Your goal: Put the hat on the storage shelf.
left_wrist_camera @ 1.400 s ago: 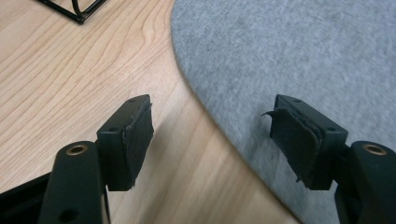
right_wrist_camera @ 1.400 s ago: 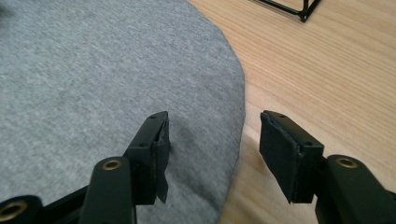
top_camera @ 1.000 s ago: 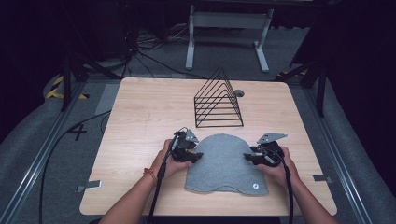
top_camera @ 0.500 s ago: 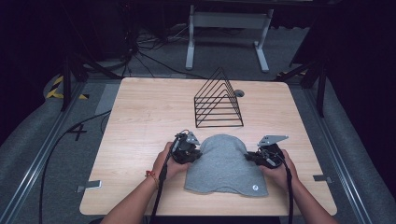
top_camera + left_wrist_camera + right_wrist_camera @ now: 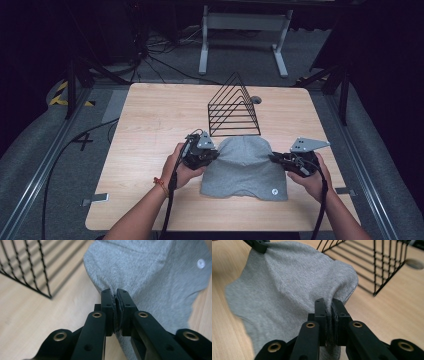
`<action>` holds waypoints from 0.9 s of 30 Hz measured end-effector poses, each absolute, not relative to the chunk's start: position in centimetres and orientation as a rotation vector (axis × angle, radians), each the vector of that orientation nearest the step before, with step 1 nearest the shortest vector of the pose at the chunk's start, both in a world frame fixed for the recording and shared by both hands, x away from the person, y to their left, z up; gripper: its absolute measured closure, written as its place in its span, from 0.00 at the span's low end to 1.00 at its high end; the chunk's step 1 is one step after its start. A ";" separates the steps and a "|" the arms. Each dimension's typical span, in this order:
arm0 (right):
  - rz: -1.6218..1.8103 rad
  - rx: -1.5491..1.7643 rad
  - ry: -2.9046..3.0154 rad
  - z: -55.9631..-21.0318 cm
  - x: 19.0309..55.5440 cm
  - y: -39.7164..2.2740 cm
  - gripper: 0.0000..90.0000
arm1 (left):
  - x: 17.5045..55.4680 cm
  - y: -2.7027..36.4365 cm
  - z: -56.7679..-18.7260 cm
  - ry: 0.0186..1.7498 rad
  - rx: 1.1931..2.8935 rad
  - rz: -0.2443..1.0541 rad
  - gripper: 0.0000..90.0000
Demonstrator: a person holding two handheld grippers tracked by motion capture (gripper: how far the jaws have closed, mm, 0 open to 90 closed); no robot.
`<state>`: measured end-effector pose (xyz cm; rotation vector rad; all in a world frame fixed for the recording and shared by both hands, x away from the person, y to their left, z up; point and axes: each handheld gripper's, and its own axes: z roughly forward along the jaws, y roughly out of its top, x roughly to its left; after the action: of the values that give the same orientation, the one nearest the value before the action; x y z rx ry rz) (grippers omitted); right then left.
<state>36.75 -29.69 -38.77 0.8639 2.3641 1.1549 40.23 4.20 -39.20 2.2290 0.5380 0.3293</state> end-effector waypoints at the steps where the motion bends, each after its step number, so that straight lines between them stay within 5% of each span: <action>1: 1.161 0.857 2.351 -38.2 36.7 -29.8 0.94 | 40.4 4.1 -38.3 0.517 2.224 0.348 0.94; 27: 1.229 0.727 2.046 -20.8 41.8 -30.0 0.93 | 45.0 3.9 -22.0 0.457 2.070 0.622 0.95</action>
<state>41.79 -29.96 -20.76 0.7270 2.0459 1.2285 44.98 3.88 -22.01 2.0696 0.4574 0.6215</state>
